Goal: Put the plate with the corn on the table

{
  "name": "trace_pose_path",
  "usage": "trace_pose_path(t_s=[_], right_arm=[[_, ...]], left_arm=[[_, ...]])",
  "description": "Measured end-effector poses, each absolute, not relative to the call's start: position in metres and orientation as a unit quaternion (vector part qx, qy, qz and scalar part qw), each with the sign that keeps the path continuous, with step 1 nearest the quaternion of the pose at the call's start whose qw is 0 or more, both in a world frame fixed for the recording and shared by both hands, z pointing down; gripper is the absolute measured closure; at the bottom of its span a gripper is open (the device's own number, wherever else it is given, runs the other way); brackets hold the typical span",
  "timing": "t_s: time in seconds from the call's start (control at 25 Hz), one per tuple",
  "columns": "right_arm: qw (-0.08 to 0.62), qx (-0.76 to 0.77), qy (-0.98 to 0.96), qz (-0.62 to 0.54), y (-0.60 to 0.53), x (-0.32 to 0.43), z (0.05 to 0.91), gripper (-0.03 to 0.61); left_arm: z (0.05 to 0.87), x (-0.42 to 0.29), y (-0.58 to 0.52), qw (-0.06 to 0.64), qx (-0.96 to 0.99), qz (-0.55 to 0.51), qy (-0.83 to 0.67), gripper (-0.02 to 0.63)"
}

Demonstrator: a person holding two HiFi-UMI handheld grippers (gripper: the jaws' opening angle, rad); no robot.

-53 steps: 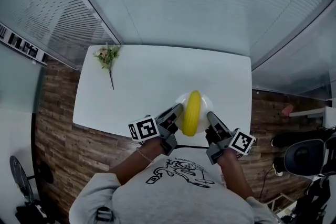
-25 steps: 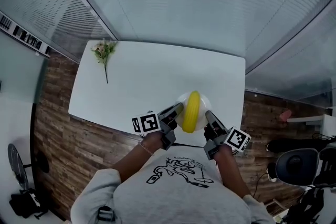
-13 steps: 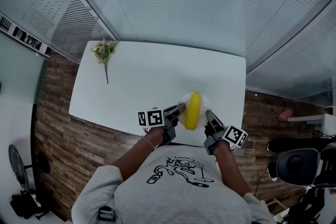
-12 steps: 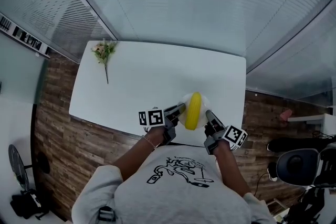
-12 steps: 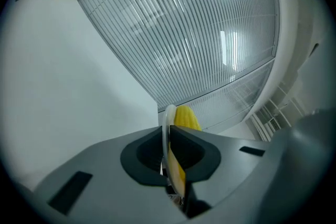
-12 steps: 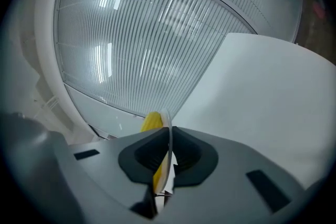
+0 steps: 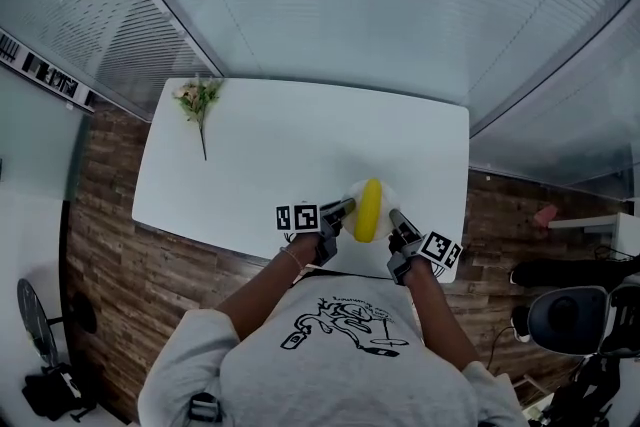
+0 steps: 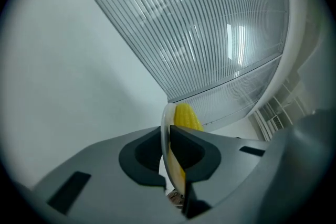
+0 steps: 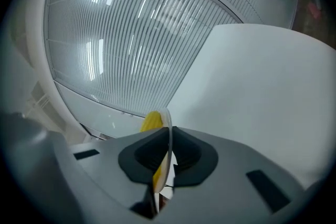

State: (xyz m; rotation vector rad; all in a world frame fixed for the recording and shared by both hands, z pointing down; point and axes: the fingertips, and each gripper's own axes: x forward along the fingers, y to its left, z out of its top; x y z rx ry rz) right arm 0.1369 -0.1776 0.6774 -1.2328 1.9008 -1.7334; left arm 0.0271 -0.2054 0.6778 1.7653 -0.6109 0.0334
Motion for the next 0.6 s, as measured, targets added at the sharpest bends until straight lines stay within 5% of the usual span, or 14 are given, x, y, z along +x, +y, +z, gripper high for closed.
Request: trace_pose_path(t_s=[0.6], right_arm=[[0.125, -0.433, 0.638, -0.625, -0.187, 0.136, 0.745, 0.552]], left_arm=[[0.749, 0.026, -0.214, 0.617, 0.738, 0.027, -0.273, 0.578]])
